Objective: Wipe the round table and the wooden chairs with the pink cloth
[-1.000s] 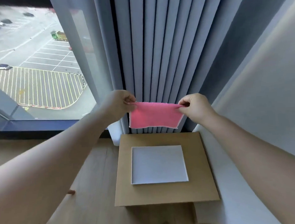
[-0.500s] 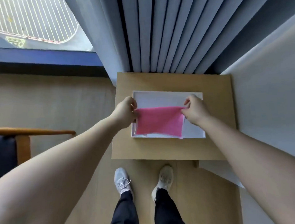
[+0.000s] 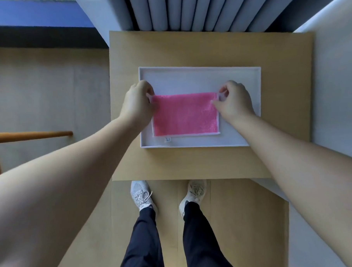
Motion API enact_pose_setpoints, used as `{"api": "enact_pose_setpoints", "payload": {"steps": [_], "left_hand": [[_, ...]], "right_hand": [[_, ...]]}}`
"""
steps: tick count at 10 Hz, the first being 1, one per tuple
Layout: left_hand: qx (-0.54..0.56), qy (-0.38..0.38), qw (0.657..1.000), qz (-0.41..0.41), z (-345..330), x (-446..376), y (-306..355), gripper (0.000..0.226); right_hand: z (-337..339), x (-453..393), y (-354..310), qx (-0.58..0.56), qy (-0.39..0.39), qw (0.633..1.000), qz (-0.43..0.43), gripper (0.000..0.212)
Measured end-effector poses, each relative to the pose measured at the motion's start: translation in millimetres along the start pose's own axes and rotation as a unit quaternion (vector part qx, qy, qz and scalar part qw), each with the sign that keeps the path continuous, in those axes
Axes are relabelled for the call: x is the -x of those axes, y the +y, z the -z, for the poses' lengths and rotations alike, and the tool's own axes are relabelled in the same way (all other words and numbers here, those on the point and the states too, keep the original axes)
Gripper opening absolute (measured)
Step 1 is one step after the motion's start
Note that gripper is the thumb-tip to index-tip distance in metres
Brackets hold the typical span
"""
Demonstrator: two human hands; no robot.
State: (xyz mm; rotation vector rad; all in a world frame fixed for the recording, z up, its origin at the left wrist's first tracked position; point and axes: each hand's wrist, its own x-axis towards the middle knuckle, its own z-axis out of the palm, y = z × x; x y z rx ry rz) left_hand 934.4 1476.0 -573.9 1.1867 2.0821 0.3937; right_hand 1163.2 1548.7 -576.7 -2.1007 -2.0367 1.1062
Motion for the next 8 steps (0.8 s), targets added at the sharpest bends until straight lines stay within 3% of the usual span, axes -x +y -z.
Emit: {"api": "enact_pose_setpoints", "payload": {"steps": [1,3,4,5,7,8], "left_hand": [[-0.049,0.017,0.999,-0.010,-4,7,1,0.018],[-0.031,-0.002,0.999,-0.019,-10,15,2,0.022],[-0.112,0.019,0.988,-0.103,-11,12,3,0.023],[-0.221,-0.031,0.956,-0.190,-17,14,1,0.038],[-0.248,-0.085,0.949,-0.175,-17,19,1,0.066],[-0.271,-0.091,0.944,-0.167,-8,25,-5,0.066]], "right_hand": [[-8,11,3,-0.023,-0.015,0.999,-0.037,0.030],[-7,12,4,-0.062,0.012,0.998,-0.029,0.023],[-6,14,7,0.085,0.041,0.992,0.089,0.030],[-10,18,14,0.205,0.006,0.958,0.199,0.046],[-10,19,12,0.260,-0.052,0.949,0.171,0.062],[-8,26,6,0.279,-0.086,0.945,0.148,0.066]]}}
